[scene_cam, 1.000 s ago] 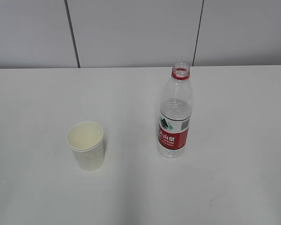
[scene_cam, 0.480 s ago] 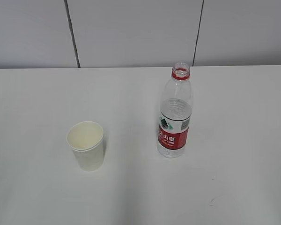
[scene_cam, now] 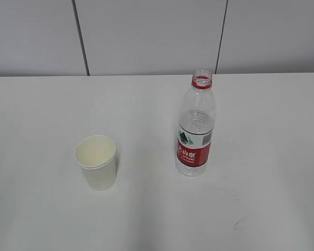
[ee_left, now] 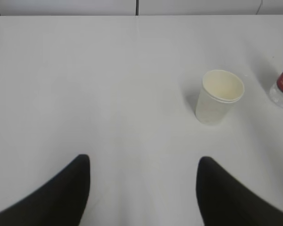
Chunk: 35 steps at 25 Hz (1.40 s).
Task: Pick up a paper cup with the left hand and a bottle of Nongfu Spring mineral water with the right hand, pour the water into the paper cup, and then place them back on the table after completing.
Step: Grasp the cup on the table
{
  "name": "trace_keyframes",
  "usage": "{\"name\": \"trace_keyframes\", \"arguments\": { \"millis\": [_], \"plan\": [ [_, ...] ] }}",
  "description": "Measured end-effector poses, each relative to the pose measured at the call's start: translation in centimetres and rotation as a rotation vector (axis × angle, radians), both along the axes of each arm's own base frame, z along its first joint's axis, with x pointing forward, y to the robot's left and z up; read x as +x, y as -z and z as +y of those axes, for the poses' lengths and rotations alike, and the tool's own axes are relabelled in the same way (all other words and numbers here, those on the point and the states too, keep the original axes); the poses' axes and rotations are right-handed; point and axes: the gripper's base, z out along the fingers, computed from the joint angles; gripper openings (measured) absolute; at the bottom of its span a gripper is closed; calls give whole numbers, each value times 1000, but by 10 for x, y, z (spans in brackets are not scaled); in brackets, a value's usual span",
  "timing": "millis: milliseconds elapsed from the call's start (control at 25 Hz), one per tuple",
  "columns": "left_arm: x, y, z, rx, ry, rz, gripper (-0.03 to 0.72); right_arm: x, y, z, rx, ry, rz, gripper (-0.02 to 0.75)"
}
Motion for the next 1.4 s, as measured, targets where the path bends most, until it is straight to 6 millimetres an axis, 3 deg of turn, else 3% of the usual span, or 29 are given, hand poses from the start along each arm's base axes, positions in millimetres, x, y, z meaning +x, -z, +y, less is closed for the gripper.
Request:
{"name": "trace_keyframes", "arguments": {
  "millis": [280,560,960,1120,1400],
  "plan": [
    [2,-11,0,-10,-3,-104,447,24,-17,-1,-34,0,-132,580],
    [12,-27,1,0,-12,-359,447,32,-14,-1,-33,6,-175,580],
    [42,2,2,10,-33,-511,447,45,-17,0,15,9,-251,580],
    [45,1,2,6,-39,-565,447,55,-8,0,23,17,-253,580],
    [63,3,2,9,-43,-500,447,71,6,-1,27,34,-248,580]
  ]
}}
